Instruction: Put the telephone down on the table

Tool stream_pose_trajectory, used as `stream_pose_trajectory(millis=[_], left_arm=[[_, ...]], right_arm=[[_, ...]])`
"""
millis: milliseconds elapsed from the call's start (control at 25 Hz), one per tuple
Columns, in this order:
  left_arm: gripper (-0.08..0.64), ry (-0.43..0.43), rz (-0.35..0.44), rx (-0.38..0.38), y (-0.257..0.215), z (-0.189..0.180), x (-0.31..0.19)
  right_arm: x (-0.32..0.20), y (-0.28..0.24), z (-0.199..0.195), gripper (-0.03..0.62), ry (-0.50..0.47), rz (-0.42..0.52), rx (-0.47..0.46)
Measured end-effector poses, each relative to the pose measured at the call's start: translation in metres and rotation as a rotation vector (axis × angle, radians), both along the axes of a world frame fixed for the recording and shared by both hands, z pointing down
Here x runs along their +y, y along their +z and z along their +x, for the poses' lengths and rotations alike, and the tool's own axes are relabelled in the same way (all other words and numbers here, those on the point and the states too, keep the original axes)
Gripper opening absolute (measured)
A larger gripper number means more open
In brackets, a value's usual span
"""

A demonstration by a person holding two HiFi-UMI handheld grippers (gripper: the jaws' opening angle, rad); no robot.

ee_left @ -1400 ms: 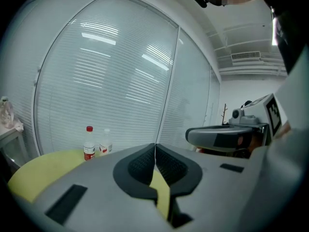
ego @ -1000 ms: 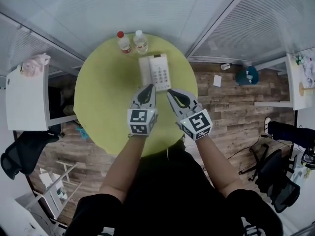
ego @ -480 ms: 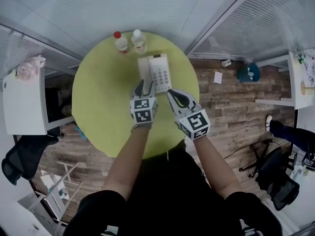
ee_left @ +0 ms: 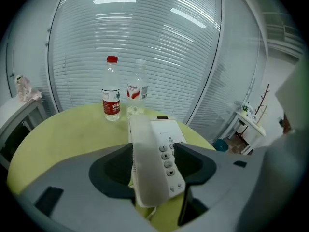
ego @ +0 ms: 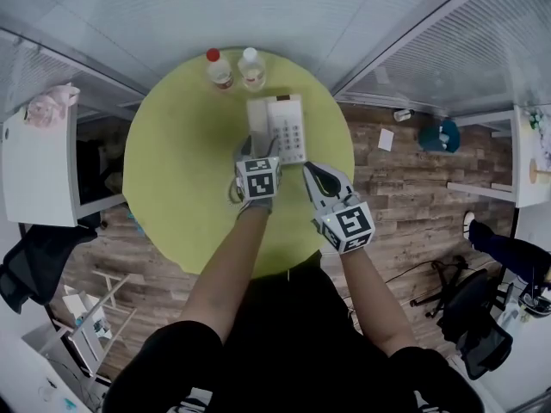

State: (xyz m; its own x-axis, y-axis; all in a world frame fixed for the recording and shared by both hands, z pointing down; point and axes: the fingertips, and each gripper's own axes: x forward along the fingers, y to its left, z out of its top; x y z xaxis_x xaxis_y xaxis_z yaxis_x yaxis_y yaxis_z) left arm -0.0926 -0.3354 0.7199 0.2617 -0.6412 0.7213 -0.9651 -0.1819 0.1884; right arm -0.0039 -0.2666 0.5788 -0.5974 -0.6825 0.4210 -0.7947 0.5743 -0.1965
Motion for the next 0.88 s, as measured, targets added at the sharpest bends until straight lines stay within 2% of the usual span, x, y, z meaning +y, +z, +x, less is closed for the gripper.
stream_pose_trajectory(millis=[280,520,880], left_arm=[[0.270,-0.024,-0.031,-0.042,0.026,0.004,-0.009],[0.268,-0.081,-0.038,-0.086,0.037,-0.006,-0.013],[0.239,-0.097,-0.060,-0.083,0.048,-0.006,-0.015]], right_arm=[[0.007,0.008,0.008,0.020,0.011,-0.024,-0.008],[0.014,0.009,0.019,0.020,0.032,-0.030,0.003],[0.023,0.006,0.029,0.020,0.035,-0.029,0.027]])
